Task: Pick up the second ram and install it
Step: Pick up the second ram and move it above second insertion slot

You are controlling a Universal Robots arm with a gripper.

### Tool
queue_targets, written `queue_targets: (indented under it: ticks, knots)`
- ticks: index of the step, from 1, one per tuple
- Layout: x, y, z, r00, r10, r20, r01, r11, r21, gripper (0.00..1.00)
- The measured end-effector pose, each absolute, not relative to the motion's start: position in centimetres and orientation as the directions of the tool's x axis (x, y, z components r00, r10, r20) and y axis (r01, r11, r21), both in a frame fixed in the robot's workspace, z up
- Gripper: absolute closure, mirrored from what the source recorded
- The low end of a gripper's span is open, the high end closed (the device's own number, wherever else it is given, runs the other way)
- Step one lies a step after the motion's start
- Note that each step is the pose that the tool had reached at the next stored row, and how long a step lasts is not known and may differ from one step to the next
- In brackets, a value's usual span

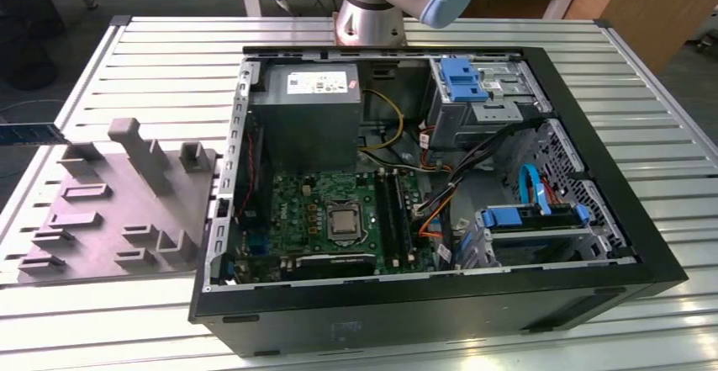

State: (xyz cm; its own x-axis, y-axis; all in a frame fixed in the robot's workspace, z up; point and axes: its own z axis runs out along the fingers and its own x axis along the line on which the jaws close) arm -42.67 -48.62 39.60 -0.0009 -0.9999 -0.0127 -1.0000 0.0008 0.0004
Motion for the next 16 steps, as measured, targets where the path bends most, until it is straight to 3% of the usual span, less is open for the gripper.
queue_targets:
  ticks: [16]
  knots:
    - [-42.1, -48.62, 40.23, -0.001, -1.0, -0.013, -1.0, 0.001, 0.0, 0.89]
